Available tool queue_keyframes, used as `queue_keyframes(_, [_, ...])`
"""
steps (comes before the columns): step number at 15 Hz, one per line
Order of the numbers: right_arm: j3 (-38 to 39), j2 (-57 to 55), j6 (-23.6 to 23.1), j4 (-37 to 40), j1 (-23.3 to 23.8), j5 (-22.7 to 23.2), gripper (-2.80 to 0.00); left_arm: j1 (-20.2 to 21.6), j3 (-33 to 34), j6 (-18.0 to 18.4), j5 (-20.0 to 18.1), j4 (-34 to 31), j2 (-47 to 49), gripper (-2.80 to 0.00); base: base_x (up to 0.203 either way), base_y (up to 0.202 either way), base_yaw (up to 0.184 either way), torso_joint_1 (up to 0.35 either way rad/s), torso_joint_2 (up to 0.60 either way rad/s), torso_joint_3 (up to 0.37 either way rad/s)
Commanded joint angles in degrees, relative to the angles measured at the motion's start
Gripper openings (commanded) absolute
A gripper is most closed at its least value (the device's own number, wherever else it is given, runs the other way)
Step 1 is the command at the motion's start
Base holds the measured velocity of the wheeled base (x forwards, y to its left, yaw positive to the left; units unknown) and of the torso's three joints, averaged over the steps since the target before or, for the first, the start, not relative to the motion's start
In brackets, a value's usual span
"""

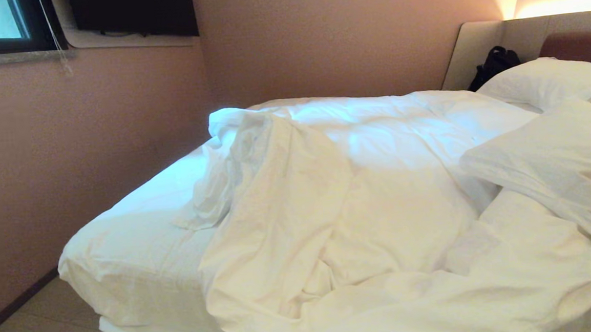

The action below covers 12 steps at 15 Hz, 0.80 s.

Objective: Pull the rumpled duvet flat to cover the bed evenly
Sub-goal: Flatten the corners of the folded blanket

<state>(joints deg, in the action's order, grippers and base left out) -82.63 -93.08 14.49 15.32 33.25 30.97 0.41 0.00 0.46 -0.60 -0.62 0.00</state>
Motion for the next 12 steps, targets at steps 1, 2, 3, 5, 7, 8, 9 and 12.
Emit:
queue_keyframes(1, [0.1,1.8,0.3,0.1,-0.2,11.8,-2.80,0.0,0.0,0.0,0.0,0.0,0.0,-2.80,0.000,0.000,0.000,0.000,0.00,0.000])
queue_keyframes(2, [-0.2,2.4,2.0,0.0,-0.3,12.1,-2.80,0.0,0.0,0.0,0.0,0.0,0.0,-2.80,0.000,0.000,0.000,0.000,0.00,0.000])
queue_keyframes(3, [-0.6,2.6,3.9,-0.2,-0.5,12.1,-2.80,0.0,0.0,0.0,0.0,0.0,0.0,-2.80,0.000,0.000,0.000,0.000,0.00,0.000])
queue_keyframes(5, [-1.9,3.1,8.0,-0.5,-0.9,12.1,-2.80,0.0,0.0,0.0,0.0,0.0,0.0,-2.80,0.000,0.000,0.000,0.000,0.00,0.000])
queue_keyframes(7, [-3.1,5.0,13.2,-0.4,-1.9,12.1,-2.80,0.0,0.0,0.0,0.0,0.0,0.0,-2.80,0.000,0.000,0.000,0.000,0.00,0.000])
queue_keyframes(8, [-3.3,6.4,14.9,-0.5,-2.9,12.1,-2.80,0.0,0.0,0.0,0.0,0.0,0.0,-2.80,0.000,0.000,0.000,0.000,0.00,0.000])
queue_keyframes(9, [-3.6,6.8,15.8,-0.4,-3.4,12.1,-2.80,0.0,0.0,0.0,0.0,0.0,0.0,-2.80,0.000,0.000,0.000,0.000,0.00,0.000])
queue_keyframes(12, [-3.7,11.2,18.1,1.3,-8.2,11.7,-2.80,0.0,0.0,0.0,0.0,0.0,0.0,-2.80,0.000,0.000,0.000,0.000,0.00,0.000])
